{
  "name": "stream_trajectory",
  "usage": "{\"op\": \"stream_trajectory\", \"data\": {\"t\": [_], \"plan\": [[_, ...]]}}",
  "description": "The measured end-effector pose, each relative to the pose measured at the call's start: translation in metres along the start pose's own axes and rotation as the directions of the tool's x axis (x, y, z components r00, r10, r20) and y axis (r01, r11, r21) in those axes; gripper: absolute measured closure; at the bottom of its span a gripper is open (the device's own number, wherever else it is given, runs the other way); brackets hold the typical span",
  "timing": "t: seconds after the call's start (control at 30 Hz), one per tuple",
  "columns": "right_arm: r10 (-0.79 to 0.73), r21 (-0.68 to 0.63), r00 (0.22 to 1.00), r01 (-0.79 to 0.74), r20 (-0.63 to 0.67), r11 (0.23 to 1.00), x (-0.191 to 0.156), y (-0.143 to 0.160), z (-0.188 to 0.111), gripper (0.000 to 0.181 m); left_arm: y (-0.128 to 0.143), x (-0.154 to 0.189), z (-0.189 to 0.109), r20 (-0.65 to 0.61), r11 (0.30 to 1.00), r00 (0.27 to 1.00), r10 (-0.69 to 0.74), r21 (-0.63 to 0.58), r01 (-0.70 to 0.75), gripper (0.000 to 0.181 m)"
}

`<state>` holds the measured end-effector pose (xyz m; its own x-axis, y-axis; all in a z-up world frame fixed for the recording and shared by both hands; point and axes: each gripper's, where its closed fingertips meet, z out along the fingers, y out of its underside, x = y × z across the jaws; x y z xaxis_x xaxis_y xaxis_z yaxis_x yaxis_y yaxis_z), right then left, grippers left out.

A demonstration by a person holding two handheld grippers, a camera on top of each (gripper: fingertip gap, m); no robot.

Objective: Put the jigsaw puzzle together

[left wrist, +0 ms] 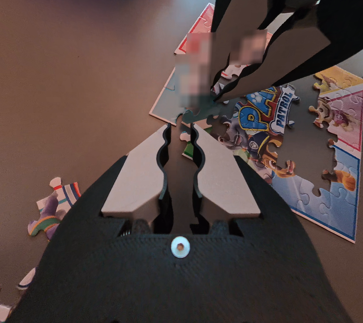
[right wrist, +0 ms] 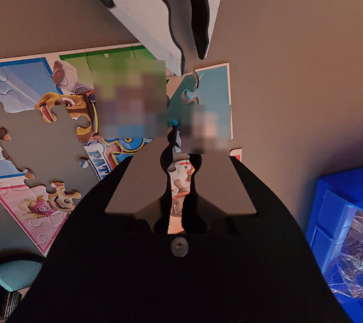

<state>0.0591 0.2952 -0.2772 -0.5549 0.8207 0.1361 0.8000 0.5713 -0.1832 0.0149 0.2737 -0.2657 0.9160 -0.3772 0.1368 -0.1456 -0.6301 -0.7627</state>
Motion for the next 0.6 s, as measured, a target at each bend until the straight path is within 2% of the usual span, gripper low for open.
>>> {"op": "stream_trajectory", "data": {"t": [0.37, 0.5, 0.6], "plan": [[0.033, -0.03, 0.999, -0.032, 0.03, 0.999, 0.0024, 0.0002, 0.0008, 0.173, 0.0026, -0.005, 0.0109, 0.029, 0.997, 0.999, 0.046, -0.067, -0.044, 0.165], [0.047, -0.001, 0.998, -0.047, 0.046, 0.999, 0.0017, -0.0026, 0.0006, 0.165, 0.0043, -0.0057, 0.0097, 0.029, 0.994, 0.998, 0.064, -0.09, -0.061, 0.168], [0.07, -0.004, 0.997, -0.07, 0.012, 0.998, 0.0086, 0.0034, -0.0032, 0.165, 0.0048, -0.005, 0.0094, 0.03, 0.993, 0.997, 0.069, -0.098, -0.065, 0.167]]}}
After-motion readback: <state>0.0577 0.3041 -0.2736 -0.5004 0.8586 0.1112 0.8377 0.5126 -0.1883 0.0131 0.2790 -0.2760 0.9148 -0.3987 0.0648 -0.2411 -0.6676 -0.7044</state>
